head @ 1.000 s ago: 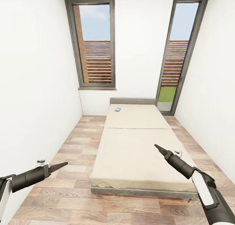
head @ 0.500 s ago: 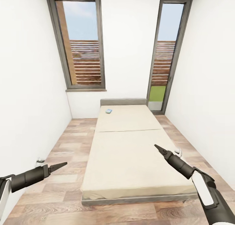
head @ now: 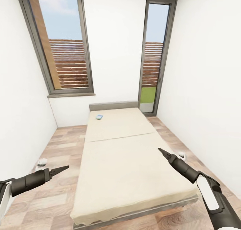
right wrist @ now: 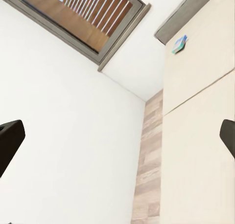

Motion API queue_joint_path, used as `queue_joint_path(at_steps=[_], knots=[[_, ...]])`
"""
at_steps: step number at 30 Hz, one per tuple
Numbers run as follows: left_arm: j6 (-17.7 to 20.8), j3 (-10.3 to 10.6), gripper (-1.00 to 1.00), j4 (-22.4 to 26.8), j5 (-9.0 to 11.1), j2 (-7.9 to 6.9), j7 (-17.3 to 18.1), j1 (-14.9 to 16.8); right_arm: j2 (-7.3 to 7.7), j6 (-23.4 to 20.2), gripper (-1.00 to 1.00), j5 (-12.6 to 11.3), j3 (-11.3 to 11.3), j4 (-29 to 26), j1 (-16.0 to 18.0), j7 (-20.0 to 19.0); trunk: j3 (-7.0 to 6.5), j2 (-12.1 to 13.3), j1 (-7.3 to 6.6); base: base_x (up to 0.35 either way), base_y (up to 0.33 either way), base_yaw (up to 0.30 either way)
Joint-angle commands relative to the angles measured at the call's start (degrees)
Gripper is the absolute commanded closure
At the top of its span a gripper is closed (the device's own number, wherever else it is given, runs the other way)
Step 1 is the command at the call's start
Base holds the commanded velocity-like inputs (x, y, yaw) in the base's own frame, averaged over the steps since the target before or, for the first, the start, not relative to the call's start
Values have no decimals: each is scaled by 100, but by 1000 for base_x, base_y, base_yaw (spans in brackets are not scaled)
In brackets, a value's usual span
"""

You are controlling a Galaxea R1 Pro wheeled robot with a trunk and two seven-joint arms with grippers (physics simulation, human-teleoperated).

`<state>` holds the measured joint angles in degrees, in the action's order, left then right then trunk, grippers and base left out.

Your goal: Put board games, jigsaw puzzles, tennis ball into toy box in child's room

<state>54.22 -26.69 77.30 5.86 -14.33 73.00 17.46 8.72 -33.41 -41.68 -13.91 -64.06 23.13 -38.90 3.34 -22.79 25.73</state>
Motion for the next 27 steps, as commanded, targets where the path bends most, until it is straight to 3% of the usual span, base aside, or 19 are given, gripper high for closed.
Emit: queue_joint_path(at_steps=[1, 7, 20, 27], knots=[[45, -3, -100, 0, 18, -1, 15, 3, -2, -43, -100, -28, -7, 3, 7, -4, 13, -13, 5, 119, 255, -277], [44, -3, -100, 2, 28, -7, 34, 3, -2, -43, -100, -35, -7, 7, 7, -4, 13, -13, 5, 34, 278, -207], [44, -3, -100, 5, 38, -7, 47, 3, -2, -43, -100, -34, -7, 7, 7, -4, 13, -13, 5, 37, 238, -31], [44, -3, -100, 5, 43, -5, 52, 2, -17, -43, -100, -29, -4, 7, 7, -4, 13, -13, 5, 1, 96, -206]])
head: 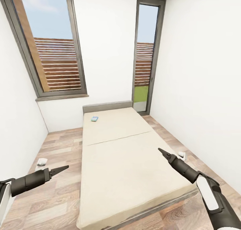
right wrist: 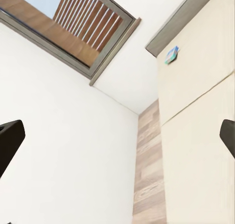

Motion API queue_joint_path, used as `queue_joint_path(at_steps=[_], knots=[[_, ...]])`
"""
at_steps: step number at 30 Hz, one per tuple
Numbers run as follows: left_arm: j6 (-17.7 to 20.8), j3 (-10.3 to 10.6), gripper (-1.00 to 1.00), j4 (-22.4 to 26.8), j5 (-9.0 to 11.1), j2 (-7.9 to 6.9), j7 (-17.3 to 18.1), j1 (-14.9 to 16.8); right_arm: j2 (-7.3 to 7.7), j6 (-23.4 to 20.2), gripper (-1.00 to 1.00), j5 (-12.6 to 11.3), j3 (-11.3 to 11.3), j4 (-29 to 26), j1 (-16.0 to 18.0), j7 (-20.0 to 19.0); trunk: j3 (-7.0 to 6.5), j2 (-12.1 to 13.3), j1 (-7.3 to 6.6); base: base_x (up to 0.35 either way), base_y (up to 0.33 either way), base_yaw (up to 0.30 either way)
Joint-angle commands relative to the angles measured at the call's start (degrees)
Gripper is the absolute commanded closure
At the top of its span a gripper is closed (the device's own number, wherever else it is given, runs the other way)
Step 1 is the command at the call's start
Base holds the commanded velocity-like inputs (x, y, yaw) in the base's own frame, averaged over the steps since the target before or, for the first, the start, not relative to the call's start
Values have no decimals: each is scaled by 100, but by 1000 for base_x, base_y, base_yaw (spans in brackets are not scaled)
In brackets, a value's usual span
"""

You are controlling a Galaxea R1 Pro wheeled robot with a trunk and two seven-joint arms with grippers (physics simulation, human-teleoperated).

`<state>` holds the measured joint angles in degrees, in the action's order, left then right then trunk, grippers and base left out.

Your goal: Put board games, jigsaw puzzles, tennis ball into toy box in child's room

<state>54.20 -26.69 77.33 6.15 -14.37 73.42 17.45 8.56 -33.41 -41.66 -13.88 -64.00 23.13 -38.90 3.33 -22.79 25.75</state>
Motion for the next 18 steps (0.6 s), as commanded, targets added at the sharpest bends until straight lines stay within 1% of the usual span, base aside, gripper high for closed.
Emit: queue_joint_path(at_steps=[1, 3, 7, 11, 15, 18], knots=[[46, -3, -100, 2, 14, -2, 10, 3, -2, -42, -100, -32, -5, 1, 7, -4, 13, -13, 4, 0, 23, -262], [46, -3, -100, 2, 16, -3, 13, 4, -3, -42, -100, -34, -2, 1, 7, -4, 13, -13, 4, 0, 90, -268], [47, -7, -100, 2, 17, -4, 18, 4, -15, -42, -100, -34, 3, 1, 7, -2, 13, -13, 4, 0, 199, -273], [47, -11, -100, 8, 17, -4, 61, 4, -20, -42, -100, -33, 7, 1, 7, -1, 13, -13, 4, 0, 89, -275], [47, -12, -100, 10, 17, -11, 80, 3, -35, -36, -100, -30, 20, 1, 7, 5, 13, -13, 4, 0, 179, -276], [47, -17, -100, 10, 17, -12, 83, 1, -41, -35, -100, -28, 24, 1, 7, 11, 13, -13, 4, 0, 98, -276]])
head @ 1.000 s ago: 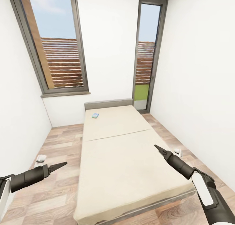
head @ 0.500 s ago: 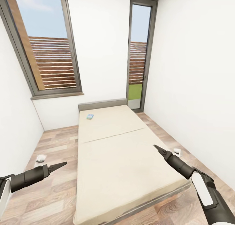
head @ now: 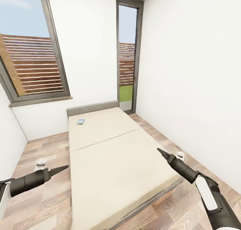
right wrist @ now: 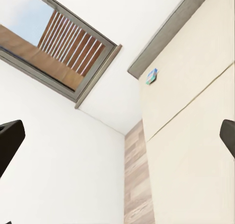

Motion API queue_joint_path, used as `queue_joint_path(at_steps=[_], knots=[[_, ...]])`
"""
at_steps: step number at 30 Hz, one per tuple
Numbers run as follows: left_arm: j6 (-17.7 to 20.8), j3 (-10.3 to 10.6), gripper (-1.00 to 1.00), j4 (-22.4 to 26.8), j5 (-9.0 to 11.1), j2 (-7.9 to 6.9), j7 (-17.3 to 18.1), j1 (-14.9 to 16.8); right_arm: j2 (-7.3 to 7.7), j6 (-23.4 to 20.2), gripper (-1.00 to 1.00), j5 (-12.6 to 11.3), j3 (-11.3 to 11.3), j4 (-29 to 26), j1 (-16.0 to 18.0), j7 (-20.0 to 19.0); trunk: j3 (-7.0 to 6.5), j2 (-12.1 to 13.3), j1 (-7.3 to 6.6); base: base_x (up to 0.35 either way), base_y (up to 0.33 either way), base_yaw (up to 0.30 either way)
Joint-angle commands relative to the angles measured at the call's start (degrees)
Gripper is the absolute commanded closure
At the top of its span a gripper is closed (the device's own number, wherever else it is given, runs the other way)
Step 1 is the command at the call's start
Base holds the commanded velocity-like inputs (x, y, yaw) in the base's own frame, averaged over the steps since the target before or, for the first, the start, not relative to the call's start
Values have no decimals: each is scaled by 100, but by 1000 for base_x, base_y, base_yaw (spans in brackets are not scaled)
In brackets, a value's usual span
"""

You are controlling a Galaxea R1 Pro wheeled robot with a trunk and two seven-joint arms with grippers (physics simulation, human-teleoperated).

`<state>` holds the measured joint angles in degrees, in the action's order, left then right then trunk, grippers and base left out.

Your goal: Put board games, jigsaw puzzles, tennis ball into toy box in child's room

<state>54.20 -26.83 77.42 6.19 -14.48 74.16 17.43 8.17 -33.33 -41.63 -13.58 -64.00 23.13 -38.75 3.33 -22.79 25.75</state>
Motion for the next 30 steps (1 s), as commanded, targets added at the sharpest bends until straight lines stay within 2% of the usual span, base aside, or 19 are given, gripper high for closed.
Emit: queue_joint_path(at_steps=[1, 30], knots=[[47, -4, -100, 1, 14, -2, 10, 4, -3, -42, -100, -32, -5, 1, 7, -3, 13, -13, 4, 0, 137, -276], [51, -24, -100, 18, 15, -3, 20, 6, -17, -42, -100, -30, 14, 2, 7, 38, 13, -13, 4, 0, 141, -276]])
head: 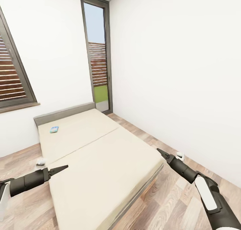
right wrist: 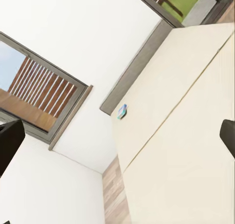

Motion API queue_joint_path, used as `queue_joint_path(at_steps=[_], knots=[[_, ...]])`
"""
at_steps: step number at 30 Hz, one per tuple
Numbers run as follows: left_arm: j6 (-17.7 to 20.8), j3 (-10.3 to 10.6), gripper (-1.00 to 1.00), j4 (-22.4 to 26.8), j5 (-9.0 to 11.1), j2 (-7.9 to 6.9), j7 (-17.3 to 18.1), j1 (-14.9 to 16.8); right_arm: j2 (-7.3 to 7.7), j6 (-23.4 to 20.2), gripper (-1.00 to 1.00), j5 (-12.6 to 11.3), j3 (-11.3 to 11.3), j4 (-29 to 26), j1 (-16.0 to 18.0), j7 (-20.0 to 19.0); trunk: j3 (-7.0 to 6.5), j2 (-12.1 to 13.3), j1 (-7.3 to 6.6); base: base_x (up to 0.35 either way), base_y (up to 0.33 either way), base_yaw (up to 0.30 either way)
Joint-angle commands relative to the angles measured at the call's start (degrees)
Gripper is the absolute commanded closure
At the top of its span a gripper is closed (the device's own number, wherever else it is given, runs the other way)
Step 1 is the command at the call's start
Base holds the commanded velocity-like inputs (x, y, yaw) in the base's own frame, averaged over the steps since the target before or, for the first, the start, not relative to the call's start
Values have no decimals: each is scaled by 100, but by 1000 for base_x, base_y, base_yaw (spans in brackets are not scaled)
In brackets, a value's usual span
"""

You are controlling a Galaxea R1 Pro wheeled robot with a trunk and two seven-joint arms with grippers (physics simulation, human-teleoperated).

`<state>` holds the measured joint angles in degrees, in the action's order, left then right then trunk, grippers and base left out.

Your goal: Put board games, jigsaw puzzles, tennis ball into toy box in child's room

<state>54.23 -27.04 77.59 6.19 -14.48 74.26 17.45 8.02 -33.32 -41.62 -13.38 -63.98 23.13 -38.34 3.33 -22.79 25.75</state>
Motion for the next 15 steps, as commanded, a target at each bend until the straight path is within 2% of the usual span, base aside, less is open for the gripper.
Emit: queue_joint_path(at_steps=[1, 5, 11, 15], knots=[[48, -3, -100, 1, 14, -2, 10, 3, -2, -43, -100, -31, -6, 0, 7, -2, 13, -13, 4, 0, 179, -276], [49, -3, -100, 2, 14, -2, 10, 3, -2, -43, -100, -31, -6, 2, 7, 0, 13, -13, 4, 0, 190, -276], [46, -3, -100, 2, 17, -1, 10, 4, -2, -43, -100, -31, -6, 6, 7, 1, 13, -13, 4, 0, 71, -276], [51, -3, -100, 2, 16, -2, 10, 4, -2, -43, -100, -31, -6, 4, 7, 1, 13, -13, 4, 0, 194, -276]])
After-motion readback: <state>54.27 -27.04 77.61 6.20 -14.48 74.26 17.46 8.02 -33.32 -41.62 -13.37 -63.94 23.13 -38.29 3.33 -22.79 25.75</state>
